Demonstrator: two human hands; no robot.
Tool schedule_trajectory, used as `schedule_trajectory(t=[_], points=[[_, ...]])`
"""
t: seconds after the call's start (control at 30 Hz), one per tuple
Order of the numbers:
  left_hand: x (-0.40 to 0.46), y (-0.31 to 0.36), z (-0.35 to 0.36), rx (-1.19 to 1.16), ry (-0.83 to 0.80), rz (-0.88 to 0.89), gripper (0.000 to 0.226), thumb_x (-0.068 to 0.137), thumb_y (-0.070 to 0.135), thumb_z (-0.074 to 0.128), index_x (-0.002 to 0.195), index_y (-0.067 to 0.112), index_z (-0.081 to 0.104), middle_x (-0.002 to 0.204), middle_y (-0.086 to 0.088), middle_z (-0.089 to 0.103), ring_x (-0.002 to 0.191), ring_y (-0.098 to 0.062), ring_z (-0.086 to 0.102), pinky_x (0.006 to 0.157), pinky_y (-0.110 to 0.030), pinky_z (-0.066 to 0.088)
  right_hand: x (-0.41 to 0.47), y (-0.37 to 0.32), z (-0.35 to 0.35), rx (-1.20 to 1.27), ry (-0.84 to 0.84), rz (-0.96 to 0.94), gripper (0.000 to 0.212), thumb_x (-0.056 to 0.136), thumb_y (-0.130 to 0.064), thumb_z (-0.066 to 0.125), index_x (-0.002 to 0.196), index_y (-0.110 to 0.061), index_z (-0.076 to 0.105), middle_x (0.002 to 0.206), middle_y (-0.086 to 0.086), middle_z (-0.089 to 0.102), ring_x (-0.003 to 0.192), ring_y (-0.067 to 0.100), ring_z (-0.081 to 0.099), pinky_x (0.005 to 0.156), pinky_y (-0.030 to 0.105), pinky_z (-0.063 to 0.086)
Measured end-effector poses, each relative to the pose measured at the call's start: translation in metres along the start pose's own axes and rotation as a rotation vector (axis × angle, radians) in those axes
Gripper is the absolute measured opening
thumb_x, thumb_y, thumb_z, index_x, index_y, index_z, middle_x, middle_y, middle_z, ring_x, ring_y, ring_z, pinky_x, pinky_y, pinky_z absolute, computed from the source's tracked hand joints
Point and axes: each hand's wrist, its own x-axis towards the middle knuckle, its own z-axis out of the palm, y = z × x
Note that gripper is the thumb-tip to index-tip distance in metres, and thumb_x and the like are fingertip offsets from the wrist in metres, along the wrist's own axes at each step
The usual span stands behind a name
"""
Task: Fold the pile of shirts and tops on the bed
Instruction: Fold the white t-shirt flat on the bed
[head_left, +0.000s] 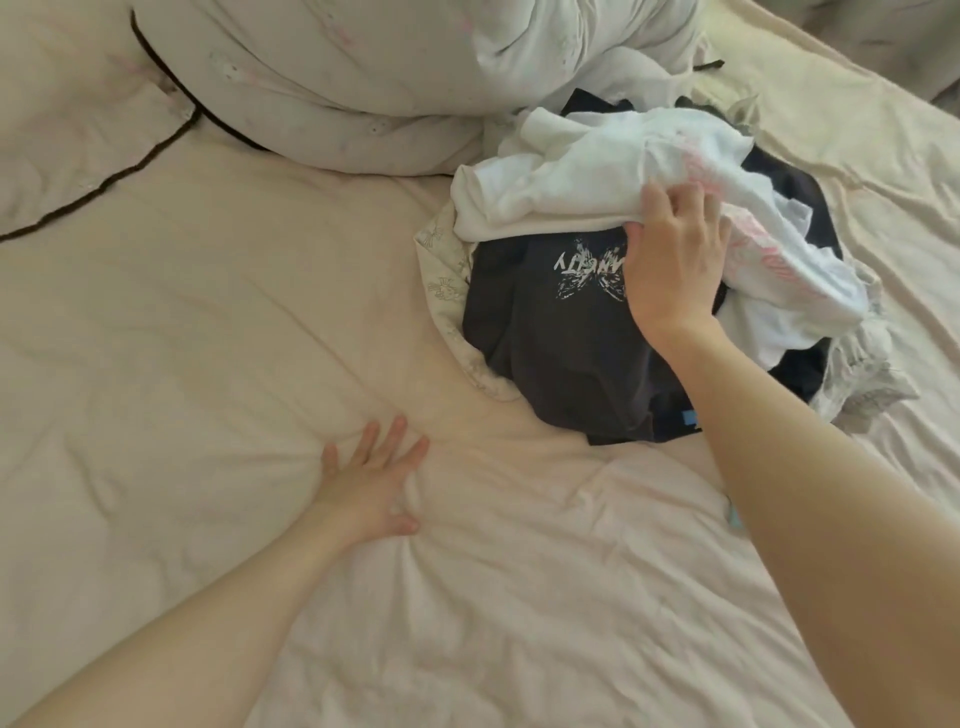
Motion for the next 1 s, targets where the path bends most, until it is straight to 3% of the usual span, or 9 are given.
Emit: schedule_trajectory(t=[0.1, 0.23, 0.37, 0.43, 0.5, 0.6, 0.73, 0.87, 1.0], points=[[-0.001, 0.000, -0.008, -0.023, -0.049, -0.007, 0.094, 0.086, 0.051, 0.056, 0.147, 0.036, -0.013, 0.152, 0.005, -0.031, 0.142, -0.022, -0.021, 0.111, -0.060, 0.001, -0.006, 0.000, -0.005, 0.094, 0.036, -0.013, 0.017, 0.088, -0.003, 0.052, 0.090, 0.004, 0.067, 0.092, 0.018, 0.059, 0.094, 0.035, 0.052, 0.085, 0.038, 0.034], [-0.016, 0.008, -0.028, -0.168, -0.079, -0.010, 0.068, 0.094, 0.045, 0.047, 0.149, 0.032, 0.011, 0.158, 0.003, -0.012, 0.146, -0.020, -0.006, 0.115, -0.053, 0.007, -0.038, -0.011, -0.030, 0.206, 0.094, -0.088, 0.014, 0.084, -0.007, 0.059, 0.077, 0.001, 0.069, 0.076, 0.014, 0.062, 0.076, 0.033, 0.056, 0.074, 0.038, 0.038], [-0.060, 0.035, -0.047, -0.867, 0.278, 0.047, 0.047, 0.097, 0.029, 0.047, 0.141, 0.014, 0.038, 0.148, -0.003, 0.034, 0.137, -0.016, 0.031, 0.106, -0.018, 0.022, -0.095, -0.028, -0.070, 0.270, 0.115, -0.226, 0.012, 0.083, -0.008, 0.060, 0.074, -0.006, 0.067, 0.073, 0.006, 0.062, 0.075, 0.028, 0.056, 0.072, 0.034, 0.037], [-0.091, 0.050, -0.060, -1.261, 0.462, 0.036, 0.039, 0.096, 0.026, 0.049, 0.133, 0.014, 0.046, 0.130, 0.004, 0.051, 0.117, -0.008, 0.048, 0.096, -0.018, 0.034, -0.136, -0.040, -0.095, 0.399, 0.057, -0.259, 0.013, 0.085, -0.010, 0.058, 0.076, -0.006, 0.067, 0.074, 0.006, 0.061, 0.075, 0.026, 0.056, 0.070, 0.032, 0.039], [-0.118, 0.061, -0.060, -1.409, 0.621, -0.006, 0.029, 0.095, 0.027, 0.051, 0.122, 0.016, 0.053, 0.115, 0.009, 0.058, 0.097, -0.003, 0.055, 0.087, -0.021, 0.043, -0.187, -0.052, -0.115, 0.514, -0.051, -0.262, 0.016, 0.087, -0.013, 0.056, 0.078, -0.006, 0.068, 0.075, 0.006, 0.061, 0.072, 0.026, 0.058, 0.064, 0.034, 0.045], [-0.151, 0.059, -0.024, -1.242, 0.707, -0.178, 0.023, 0.093, 0.019, 0.053, 0.115, 0.012, 0.054, 0.113, -0.001, 0.057, 0.095, -0.012, 0.056, 0.082, -0.023, 0.045, -0.277, -0.065, -0.128, 0.606, -0.288, -0.287, 0.020, 0.088, -0.018, 0.054, 0.078, -0.009, 0.069, 0.075, 0.002, 0.061, 0.069, 0.024, 0.059, 0.058, 0.034, 0.048], [-0.168, 0.038, 0.048, -0.908, 0.483, -0.275, 0.030, 0.091, 0.011, 0.049, 0.121, 0.011, 0.051, 0.116, -0.003, 0.044, 0.114, -0.023, 0.047, 0.092, -0.029, 0.038, -0.364, -0.056, -0.120, 0.614, -0.642, -0.260, 0.023, 0.087, -0.025, 0.049, 0.084, -0.018, 0.070, 0.079, -0.004, 0.064, 0.072, 0.020, 0.061, 0.057, 0.031, 0.053], [-0.144, 0.030, 0.061, -0.577, 0.443, -0.090, 0.040, 0.090, 0.011, 0.052, 0.130, 0.008, 0.048, 0.134, -0.011, 0.043, 0.127, -0.029, 0.038, 0.103, -0.034, 0.031, -0.354, -0.028, -0.097, 0.479, -0.580, -0.051, 0.027, 0.084, -0.017, 0.052, 0.106, -0.009, 0.067, 0.096, 0.005, 0.066, 0.091, 0.024, 0.062, 0.070, 0.034, 0.053], [-0.104, 0.053, 0.046, -0.242, 0.435, 0.186, 0.055, 0.093, 0.024, 0.051, 0.144, 0.013, 0.032, 0.154, -0.011, 0.020, 0.142, -0.028, 0.016, 0.113, -0.043, 0.021, -0.315, -0.010, -0.069, 0.268, -0.517, 0.048, 0.050, 0.078, -0.006, 0.068, 0.126, -0.006, 0.055, 0.126, 0.014, 0.058, 0.119, 0.035, 0.053, 0.092, 0.048, 0.045]])
